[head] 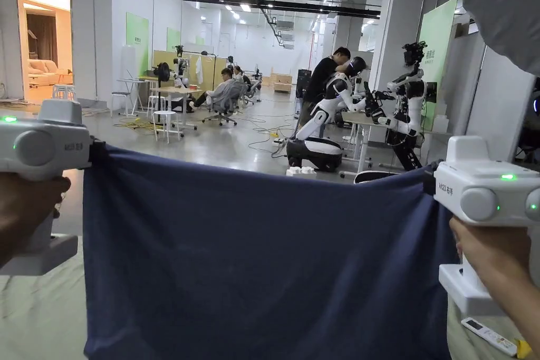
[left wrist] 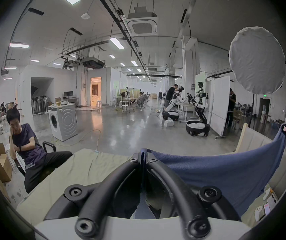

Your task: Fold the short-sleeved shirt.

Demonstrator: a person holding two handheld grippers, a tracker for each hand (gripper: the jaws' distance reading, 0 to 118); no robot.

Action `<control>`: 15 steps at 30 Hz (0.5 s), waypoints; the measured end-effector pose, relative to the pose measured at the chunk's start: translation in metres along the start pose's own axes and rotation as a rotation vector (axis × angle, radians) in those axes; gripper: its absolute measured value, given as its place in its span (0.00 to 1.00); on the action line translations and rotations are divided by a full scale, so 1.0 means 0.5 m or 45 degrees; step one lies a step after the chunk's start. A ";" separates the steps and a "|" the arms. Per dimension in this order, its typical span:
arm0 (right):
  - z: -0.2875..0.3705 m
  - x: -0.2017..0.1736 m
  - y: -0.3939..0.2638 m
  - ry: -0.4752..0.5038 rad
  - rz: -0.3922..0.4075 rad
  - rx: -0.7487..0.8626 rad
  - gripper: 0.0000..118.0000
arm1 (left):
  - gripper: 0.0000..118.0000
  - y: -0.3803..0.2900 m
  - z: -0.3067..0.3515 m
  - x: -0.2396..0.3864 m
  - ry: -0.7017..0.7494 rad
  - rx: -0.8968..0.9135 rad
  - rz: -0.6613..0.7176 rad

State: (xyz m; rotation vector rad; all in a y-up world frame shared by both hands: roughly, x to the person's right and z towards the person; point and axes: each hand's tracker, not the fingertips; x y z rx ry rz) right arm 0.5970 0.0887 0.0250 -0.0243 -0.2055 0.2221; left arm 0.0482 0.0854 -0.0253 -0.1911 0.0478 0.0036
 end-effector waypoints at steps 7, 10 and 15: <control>-0.059 0.003 0.054 -0.021 -0.027 0.022 0.02 | 0.03 0.063 -0.050 0.007 0.022 0.029 0.019; -0.078 0.003 0.070 -0.024 -0.028 0.023 0.02 | 0.03 0.080 -0.076 0.010 0.037 0.037 0.010; -0.108 0.006 0.097 -0.026 -0.019 0.065 0.02 | 0.03 0.086 -0.097 0.014 0.047 0.051 0.008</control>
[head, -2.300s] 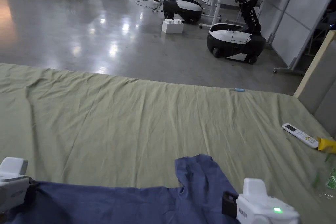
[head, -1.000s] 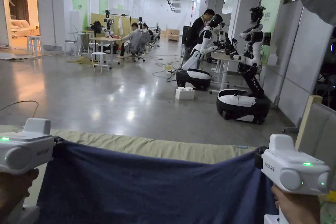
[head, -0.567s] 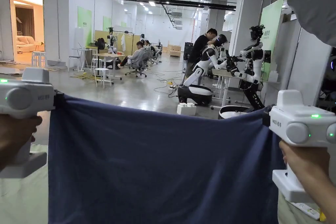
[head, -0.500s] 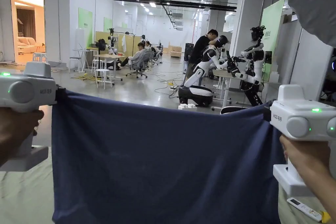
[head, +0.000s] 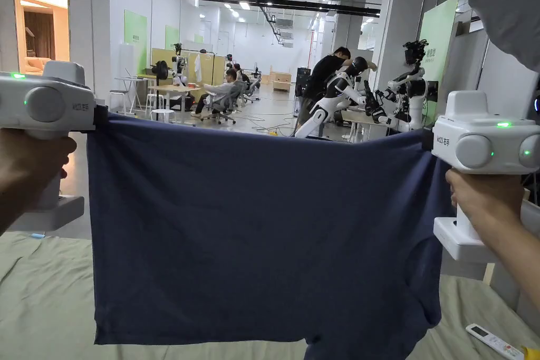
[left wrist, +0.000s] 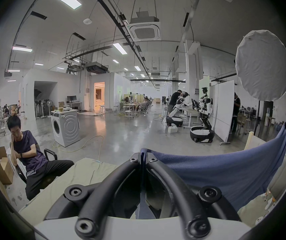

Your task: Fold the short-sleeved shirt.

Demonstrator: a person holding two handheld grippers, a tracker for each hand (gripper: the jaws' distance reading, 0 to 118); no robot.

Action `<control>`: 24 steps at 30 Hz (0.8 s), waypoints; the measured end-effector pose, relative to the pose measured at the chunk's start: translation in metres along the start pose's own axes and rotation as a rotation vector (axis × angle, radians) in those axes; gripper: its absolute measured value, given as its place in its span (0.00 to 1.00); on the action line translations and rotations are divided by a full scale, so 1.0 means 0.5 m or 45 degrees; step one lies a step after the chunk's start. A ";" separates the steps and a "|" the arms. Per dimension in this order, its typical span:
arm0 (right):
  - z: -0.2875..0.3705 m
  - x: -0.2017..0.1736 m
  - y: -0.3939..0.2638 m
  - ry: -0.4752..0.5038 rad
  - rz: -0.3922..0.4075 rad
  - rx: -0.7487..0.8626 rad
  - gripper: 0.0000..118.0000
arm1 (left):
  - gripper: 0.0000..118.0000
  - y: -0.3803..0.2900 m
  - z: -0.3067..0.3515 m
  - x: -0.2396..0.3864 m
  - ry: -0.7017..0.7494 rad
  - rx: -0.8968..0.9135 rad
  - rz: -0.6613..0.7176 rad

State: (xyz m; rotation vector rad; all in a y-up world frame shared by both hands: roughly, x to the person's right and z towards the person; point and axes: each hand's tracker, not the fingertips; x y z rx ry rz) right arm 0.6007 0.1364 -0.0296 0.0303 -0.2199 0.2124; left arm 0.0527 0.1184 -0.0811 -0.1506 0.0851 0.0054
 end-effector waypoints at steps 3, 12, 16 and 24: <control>0.000 -0.004 -0.010 0.002 0.021 0.010 0.02 | 0.03 -0.016 -0.010 0.002 0.001 -0.013 0.003; 0.080 -0.023 -0.118 0.027 0.041 -0.066 0.02 | 0.03 -0.137 -0.018 -0.007 -0.021 -0.099 -0.003; 0.123 -0.015 -0.157 0.037 0.007 -0.111 0.02 | 0.03 -0.187 0.017 -0.012 -0.041 -0.128 0.005; 0.217 0.001 -0.224 0.054 0.037 -0.116 0.02 | 0.03 -0.256 0.122 -0.027 -0.080 -0.107 0.004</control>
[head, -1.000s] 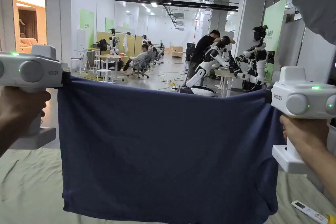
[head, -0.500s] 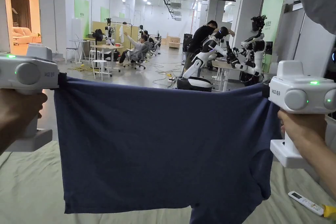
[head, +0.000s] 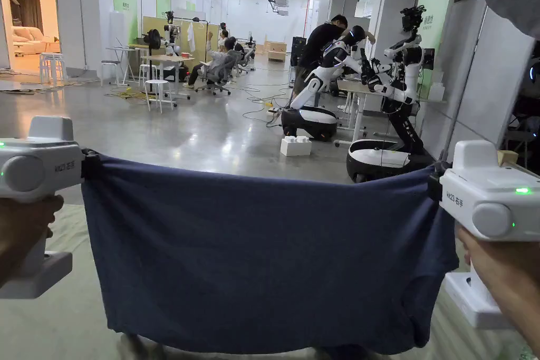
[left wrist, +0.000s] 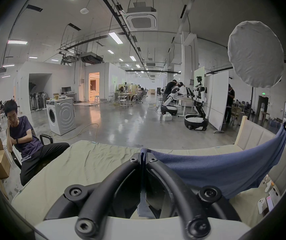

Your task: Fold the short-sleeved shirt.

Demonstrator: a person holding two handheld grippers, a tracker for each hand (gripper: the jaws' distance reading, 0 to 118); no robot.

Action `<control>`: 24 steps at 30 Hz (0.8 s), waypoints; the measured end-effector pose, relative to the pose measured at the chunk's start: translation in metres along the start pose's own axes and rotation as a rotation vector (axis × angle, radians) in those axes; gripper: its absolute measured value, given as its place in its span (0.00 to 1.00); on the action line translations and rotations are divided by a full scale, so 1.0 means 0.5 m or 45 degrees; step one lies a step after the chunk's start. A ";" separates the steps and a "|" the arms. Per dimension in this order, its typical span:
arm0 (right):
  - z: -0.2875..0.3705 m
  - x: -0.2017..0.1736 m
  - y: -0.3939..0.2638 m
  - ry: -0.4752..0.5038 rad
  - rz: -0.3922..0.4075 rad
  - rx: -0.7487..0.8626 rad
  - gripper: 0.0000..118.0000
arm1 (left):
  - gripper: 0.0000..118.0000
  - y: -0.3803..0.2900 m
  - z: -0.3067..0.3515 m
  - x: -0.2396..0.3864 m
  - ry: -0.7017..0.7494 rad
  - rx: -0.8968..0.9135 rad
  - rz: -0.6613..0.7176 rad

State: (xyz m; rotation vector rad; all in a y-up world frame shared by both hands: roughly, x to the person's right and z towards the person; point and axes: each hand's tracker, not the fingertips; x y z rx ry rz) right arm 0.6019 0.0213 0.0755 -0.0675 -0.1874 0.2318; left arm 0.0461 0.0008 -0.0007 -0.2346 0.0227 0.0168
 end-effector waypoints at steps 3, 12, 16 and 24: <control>0.052 -0.001 -0.036 0.004 0.023 -0.001 0.02 | 0.03 -0.038 0.042 -0.007 -0.014 -0.001 -0.035; 0.226 -0.007 -0.205 0.040 0.030 -0.125 0.02 | 0.03 -0.236 0.206 -0.019 -0.060 -0.052 -0.039; 0.307 -0.012 -0.285 0.054 -0.006 -0.212 0.02 | 0.03 -0.343 0.288 -0.024 -0.039 -0.036 -0.034; 0.456 -0.054 -0.426 0.061 0.071 -0.309 0.02 | 0.03 -0.515 0.405 -0.045 0.003 -0.136 0.026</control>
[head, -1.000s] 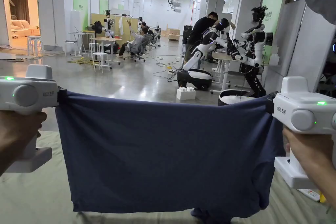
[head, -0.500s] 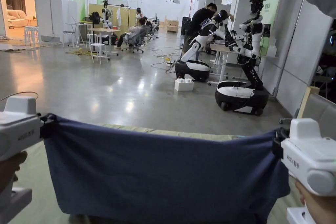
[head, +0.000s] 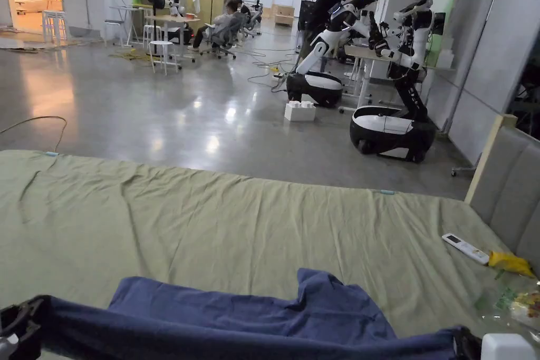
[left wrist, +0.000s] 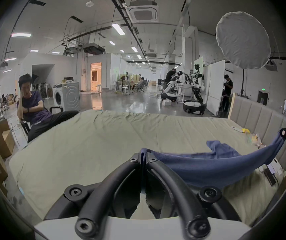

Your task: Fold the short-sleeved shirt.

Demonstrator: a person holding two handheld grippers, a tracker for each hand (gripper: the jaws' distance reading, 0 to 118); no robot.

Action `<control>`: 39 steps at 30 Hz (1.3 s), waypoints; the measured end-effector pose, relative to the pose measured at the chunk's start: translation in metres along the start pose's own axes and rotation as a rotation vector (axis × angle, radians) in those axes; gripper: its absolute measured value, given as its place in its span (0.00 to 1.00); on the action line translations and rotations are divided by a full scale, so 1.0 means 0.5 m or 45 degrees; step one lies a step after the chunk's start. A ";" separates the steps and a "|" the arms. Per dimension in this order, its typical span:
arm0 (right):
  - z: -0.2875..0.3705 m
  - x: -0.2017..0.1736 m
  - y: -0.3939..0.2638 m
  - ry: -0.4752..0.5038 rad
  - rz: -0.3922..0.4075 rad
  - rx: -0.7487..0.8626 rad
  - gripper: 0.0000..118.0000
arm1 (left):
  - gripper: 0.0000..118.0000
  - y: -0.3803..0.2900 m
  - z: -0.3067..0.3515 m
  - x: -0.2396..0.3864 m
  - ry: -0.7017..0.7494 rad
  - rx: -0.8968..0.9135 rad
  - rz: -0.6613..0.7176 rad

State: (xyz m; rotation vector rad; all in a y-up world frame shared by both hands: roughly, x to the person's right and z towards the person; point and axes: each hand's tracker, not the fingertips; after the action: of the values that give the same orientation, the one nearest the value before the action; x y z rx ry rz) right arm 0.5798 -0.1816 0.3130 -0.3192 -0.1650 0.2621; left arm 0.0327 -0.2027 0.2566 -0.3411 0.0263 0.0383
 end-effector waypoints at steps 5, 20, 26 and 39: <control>0.049 -0.018 -0.090 0.026 -0.052 -0.120 0.02 | 0.03 -0.085 0.045 -0.015 0.027 -0.107 0.053; 0.057 -0.072 -0.308 0.155 0.086 -0.536 0.02 | 0.04 -0.297 0.027 -0.039 0.007 -0.530 -0.144; 0.033 -0.090 -0.349 0.170 0.130 -0.649 0.03 | 0.05 -0.337 -0.001 -0.029 0.024 -0.638 -0.170; 0.017 -0.066 -0.179 0.029 -0.207 -0.361 0.68 | 0.52 -0.217 -0.028 0.019 0.134 -0.398 -0.004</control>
State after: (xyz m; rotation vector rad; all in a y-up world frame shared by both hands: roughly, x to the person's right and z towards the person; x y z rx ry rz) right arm 0.5670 -0.2702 0.3466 -0.5870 -0.2053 0.0728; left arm 0.0466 -0.3091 0.2790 -0.6551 0.1249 0.0212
